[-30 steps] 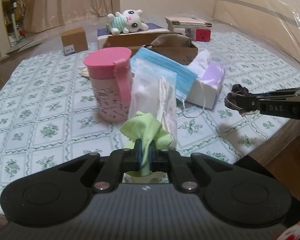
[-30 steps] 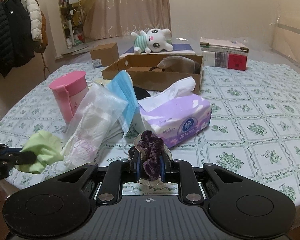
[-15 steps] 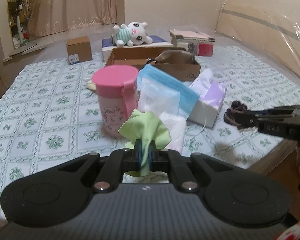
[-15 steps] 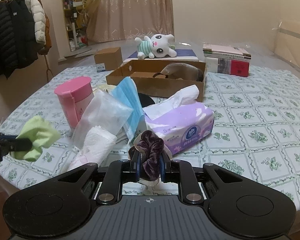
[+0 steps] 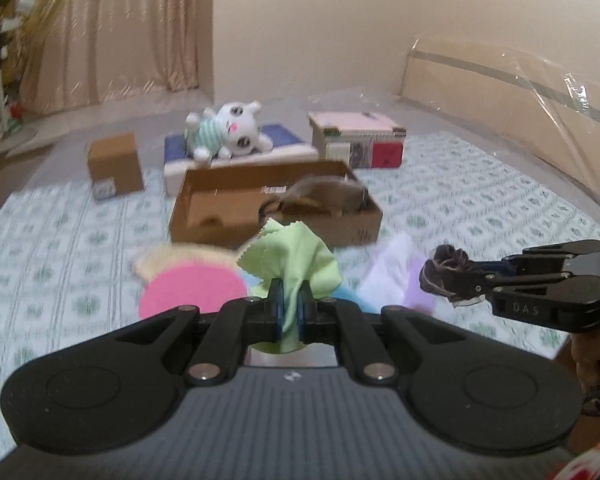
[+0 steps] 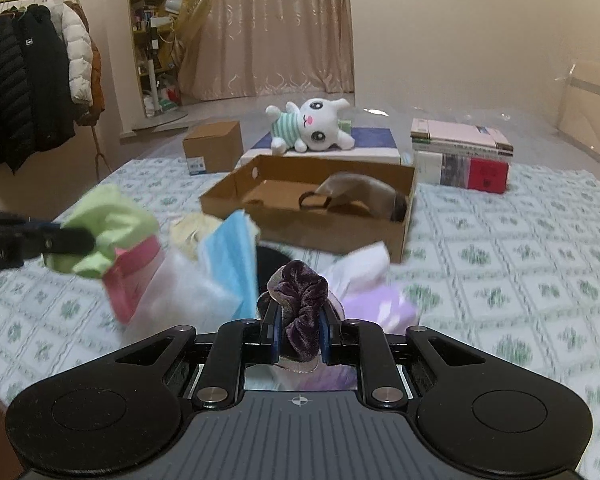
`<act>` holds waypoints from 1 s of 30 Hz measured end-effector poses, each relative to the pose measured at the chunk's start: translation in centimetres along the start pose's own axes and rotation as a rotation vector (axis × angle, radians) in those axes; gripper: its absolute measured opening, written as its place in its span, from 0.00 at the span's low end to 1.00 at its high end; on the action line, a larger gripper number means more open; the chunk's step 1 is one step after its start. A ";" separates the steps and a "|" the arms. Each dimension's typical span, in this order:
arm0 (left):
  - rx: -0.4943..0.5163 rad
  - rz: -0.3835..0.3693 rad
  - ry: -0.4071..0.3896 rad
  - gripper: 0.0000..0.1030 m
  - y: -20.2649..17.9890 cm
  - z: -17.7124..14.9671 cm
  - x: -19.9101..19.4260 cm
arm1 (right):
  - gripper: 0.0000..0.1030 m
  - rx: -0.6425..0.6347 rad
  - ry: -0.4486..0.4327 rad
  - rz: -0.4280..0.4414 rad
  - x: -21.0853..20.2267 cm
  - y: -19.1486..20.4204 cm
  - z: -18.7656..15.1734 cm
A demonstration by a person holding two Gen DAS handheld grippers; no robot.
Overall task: Organize soft objects
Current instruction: 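Carry green cloth in left gripper to box while right gripper carries scrunchie, then drop green cloth from left gripper into box while right gripper releases scrunchie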
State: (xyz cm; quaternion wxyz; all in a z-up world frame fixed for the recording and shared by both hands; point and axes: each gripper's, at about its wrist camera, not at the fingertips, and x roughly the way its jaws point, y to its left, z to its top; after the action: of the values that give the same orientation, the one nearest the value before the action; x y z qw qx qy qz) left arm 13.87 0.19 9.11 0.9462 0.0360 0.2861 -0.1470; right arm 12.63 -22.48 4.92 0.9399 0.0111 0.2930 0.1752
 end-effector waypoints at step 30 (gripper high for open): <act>0.052 -0.039 0.252 0.06 10.1 12.1 27.4 | 0.18 0.020 0.183 0.069 24.5 -6.5 14.1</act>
State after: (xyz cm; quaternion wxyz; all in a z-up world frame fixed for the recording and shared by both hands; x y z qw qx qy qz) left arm 45.08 0.97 3.92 0.8984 0.0731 0.3996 -0.1672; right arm 41.35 -19.19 2.37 0.9023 0.0144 0.3790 0.2051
